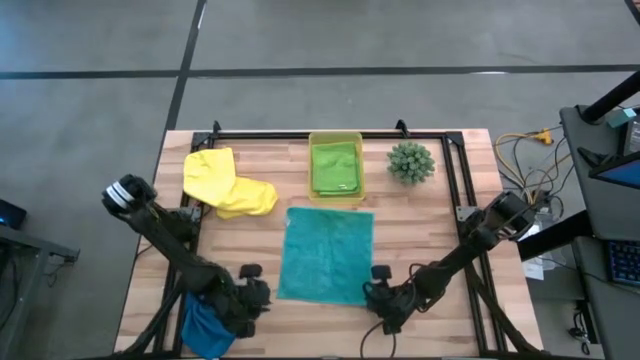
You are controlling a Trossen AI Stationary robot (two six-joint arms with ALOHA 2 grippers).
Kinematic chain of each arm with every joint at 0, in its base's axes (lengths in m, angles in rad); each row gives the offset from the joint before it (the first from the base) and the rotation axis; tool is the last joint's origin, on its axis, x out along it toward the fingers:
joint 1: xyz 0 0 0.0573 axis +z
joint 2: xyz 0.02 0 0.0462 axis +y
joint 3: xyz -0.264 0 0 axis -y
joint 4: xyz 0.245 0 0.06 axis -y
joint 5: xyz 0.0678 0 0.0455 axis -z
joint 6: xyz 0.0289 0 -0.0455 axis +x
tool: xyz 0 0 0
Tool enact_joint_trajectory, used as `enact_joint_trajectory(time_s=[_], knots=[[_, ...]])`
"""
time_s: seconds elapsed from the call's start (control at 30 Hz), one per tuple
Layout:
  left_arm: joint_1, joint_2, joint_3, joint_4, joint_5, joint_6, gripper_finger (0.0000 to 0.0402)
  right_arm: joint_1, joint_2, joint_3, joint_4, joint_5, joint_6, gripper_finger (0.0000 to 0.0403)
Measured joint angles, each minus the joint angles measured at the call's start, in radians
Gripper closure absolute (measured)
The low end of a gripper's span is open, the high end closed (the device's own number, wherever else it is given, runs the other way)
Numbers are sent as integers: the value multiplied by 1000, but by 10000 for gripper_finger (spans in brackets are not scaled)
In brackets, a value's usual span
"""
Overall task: Fold microfiber towels
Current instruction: Fold the light blue microfiber cloth
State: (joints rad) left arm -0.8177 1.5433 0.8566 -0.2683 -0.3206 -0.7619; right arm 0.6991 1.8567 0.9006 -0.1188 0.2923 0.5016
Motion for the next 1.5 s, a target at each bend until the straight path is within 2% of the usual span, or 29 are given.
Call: enact_joint_trajectory(time_s=[0.1,0.2,0.37,0.63,0.73,0.8,0.9,1.1,1.3,1.5], knots=[[0,63,6,92,-1,211,328,-1,-1,-2,-8,4,25,332],[11,106,11,136,-3,294,312,-1,-1,-2,-12,7,77,357],[32,115,7,131,-33,335,275,-2,0,15,-28,7,135,379],[96,171,0,92,-47,356,234,-2,3,47,-52,-3,130,385],[126,214,8,102,-12,349,233,-2,3,57,-69,-13,131,385],[154,256,11,101,78,346,234,-3,3,62,-78,-24,134,385],[171,304,17,102,154,350,258,-3,4,76,-97,-44,137,385],[171,319,28,92,204,348,387,-1,4,95,-123,-90,152,385],[169,238,41,67,175,357,399,2,-8,109,-146,-138,206,385],[170,99,29,46,195,402,401,25,-89,138,-164,-175,206,385]])
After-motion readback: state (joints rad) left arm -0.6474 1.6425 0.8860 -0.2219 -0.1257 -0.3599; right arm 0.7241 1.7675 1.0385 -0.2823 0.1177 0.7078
